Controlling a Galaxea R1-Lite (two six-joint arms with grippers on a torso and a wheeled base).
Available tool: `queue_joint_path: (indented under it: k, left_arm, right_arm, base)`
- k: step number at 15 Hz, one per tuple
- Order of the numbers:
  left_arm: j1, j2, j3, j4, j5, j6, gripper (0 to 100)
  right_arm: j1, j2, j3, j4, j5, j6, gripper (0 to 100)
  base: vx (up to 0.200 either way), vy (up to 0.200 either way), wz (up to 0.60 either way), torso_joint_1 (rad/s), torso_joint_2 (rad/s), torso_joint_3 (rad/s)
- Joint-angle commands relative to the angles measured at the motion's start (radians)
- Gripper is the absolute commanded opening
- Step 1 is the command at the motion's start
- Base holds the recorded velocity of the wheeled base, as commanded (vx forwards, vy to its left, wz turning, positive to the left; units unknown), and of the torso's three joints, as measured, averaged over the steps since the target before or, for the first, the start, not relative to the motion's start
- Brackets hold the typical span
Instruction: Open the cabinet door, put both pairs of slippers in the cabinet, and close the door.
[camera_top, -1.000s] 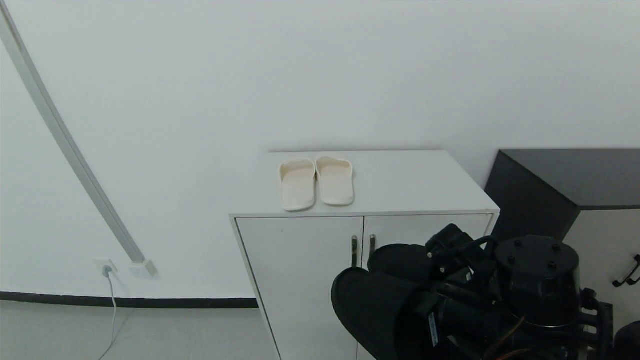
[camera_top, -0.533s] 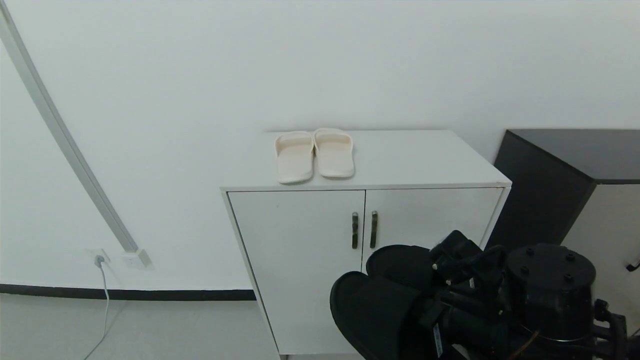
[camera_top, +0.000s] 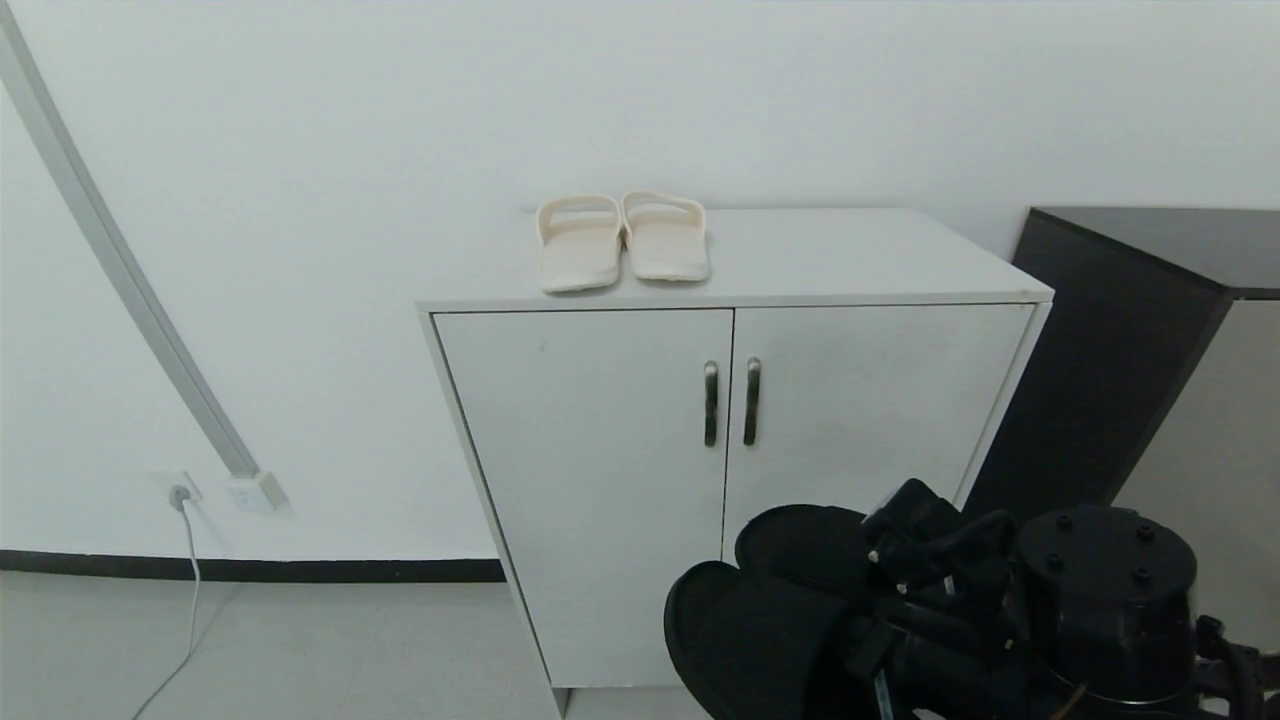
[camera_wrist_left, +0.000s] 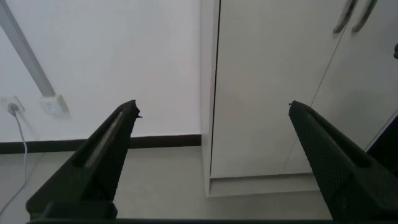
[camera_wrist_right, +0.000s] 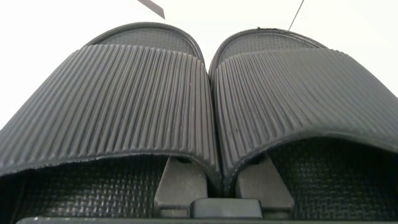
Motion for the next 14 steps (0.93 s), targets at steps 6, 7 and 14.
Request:
queue_joint_path:
  k: [6, 7, 14]
  left_arm:
    - [-0.001, 0.008, 0.0, 0.004, -0.006, 0.04, 100]
    - [-0.001, 0.006, 0.0, 0.004, -0.006, 0.043, 100]
    - [-0.01, 0.075, -0.087, -0.012, -0.059, 0.084, 100]
  right_arm:
    - [0.015, 0.025, 0.019, -0.032, -0.003, -0.001, 0]
    - [0.015, 0.025, 0.021, -0.032, -0.003, -0.001, 0]
    - [0.023, 0.025, 0.027, -0.035, 0.0, 0.001, 0]
  base:
    - [0.0, 0.0, 0.0, -0.124, 0.46, 0.339]
    - [0.0, 0.0, 0.0, -0.085, 0.45, 0.354]
    - [0.0, 0.0, 0.0, -0.027, 0.35, 0.313]
